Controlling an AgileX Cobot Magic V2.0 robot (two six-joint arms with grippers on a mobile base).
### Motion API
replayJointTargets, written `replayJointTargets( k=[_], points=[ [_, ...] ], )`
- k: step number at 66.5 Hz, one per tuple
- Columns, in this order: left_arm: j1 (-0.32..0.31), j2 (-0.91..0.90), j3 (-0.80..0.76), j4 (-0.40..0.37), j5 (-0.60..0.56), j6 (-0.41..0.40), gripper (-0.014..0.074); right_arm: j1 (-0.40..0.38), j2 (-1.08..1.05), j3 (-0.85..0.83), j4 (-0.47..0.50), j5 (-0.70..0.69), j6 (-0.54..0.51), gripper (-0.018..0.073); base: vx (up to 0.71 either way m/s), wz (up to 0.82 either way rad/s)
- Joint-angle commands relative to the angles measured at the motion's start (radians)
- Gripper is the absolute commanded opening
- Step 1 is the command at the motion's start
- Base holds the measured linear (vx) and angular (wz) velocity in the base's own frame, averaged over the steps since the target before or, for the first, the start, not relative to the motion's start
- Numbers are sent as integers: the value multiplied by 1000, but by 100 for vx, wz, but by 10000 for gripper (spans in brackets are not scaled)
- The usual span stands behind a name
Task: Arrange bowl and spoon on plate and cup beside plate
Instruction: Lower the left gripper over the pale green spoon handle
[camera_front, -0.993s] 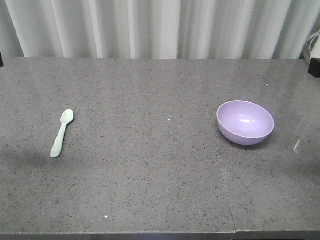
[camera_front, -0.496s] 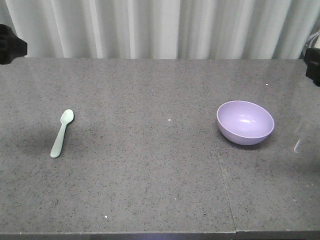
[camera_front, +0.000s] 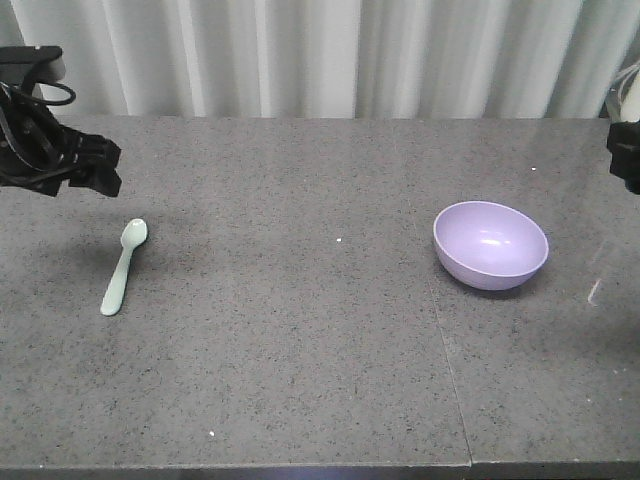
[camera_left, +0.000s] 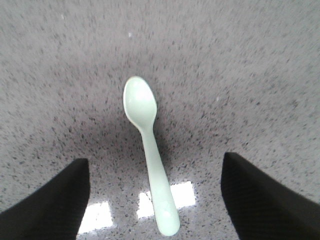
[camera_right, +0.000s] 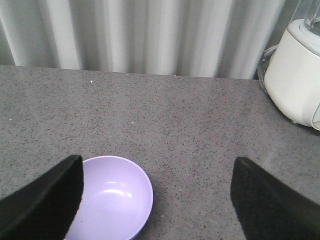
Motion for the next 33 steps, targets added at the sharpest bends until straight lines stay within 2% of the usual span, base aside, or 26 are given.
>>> replayJointTargets(
  k=[1, 14, 23, 28, 33],
  points=[
    [-6, -12, -34, -10, -15, 2, 514, -4, -10, -36, -8, -66, -3, 580, 0, 0],
    [-18, 33, -34, 16, -13, 1, 514, -4, -10, -36, -8, -69, -3, 580, 0, 0],
    [-63, 57, -34, 94, -24, -1, 514, -4, -10, -36, -8, -73, -3, 580, 0, 0],
    [-91, 69, -34, 156, -25, -38, 514, -4, -10, -36, -8, -76, -3, 580, 0, 0],
    [-97, 79, -34, 170, -31, -96, 514, -4, -10, -36, -8, -75, -3, 580, 0, 0]
  ],
)
